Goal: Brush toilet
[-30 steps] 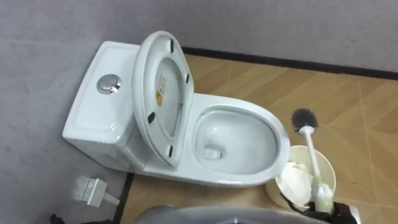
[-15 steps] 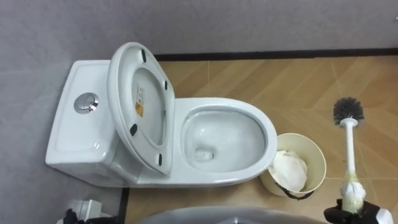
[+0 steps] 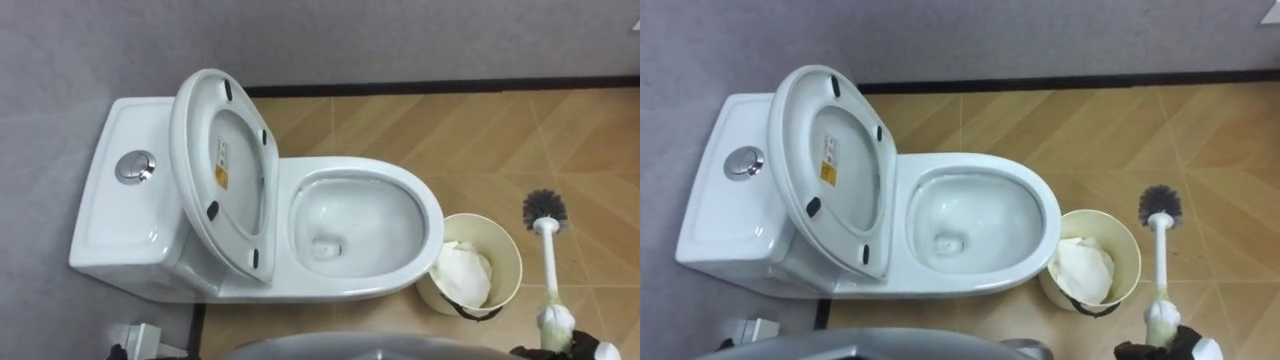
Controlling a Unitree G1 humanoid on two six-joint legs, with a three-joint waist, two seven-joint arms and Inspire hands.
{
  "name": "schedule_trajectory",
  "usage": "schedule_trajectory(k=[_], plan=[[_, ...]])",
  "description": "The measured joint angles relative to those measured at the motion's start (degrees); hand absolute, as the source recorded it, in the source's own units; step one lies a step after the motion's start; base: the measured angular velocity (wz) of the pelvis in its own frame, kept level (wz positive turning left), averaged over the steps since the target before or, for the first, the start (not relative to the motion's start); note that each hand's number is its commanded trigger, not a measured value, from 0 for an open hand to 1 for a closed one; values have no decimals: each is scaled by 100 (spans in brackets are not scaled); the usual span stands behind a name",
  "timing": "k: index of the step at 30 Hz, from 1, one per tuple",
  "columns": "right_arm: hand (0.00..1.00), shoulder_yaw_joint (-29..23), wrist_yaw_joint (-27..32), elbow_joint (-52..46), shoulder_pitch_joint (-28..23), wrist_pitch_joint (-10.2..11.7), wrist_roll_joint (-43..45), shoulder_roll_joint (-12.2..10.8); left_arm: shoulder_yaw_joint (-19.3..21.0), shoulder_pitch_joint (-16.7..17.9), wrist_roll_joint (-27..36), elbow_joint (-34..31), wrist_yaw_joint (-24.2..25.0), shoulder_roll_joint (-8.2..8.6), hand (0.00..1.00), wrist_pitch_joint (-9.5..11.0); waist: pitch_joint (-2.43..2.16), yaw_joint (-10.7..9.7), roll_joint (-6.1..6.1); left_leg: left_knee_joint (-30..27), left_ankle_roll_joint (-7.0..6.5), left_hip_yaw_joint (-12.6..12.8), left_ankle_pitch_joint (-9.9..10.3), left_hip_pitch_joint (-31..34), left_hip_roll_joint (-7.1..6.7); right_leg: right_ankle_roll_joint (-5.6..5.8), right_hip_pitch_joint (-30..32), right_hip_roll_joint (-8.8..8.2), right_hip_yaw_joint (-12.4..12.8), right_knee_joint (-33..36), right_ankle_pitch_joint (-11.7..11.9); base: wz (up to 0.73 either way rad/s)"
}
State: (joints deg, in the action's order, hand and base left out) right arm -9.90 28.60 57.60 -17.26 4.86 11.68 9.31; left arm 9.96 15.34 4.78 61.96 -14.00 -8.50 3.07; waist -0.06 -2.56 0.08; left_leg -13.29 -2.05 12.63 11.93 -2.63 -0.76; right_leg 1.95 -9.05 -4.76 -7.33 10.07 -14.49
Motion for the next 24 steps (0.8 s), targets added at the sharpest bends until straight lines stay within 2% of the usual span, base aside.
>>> schedule_trajectory(k=[5, 11, 15, 18, 24], plan=[[0, 220, -4, 13, 1, -36, 66, -2, -31, -3, -7, -3, -8, 8, 0, 0, 0, 6, -5, -1, 10, 0, 6, 1, -2, -1, -2, 11, 2, -9, 1, 0], [0, 255, -84, 64, 15, -125, 120, -2, -141, 23, -127, -3, -50, 8, 0, -2, 0, 4, -8, 33, 19, 11, 11, -1, -1, -1, 4, 16, 8, -37, 1, -1], [0, 254, -237, 176, 44, -130, 238, -2, -126, 68, -516, -5, -50, 8, 0, -14, -2, 15, -22, 68, 20, 55, 12, -13, -2, -1, 7, 17, 45, -29, 1, -3], [0, 254, -379, 315, 97, -217, 196, -3, -125, 53, -821, -6, -53, 8, 0, -27, 1, 58, -45, 77, 25, 67, 15, -16, -1, -2, 4, 20, 74, -29, 1, -1], [0, 253, -699, 573, 156, -304, 198, -45, -128, -45, -1424, -8, -45, 13, 0, -65, 3, -3, -99, 55, 34, -42, 23, 25, 3, -2, -8, 19, -75, -29, 1, 8]])
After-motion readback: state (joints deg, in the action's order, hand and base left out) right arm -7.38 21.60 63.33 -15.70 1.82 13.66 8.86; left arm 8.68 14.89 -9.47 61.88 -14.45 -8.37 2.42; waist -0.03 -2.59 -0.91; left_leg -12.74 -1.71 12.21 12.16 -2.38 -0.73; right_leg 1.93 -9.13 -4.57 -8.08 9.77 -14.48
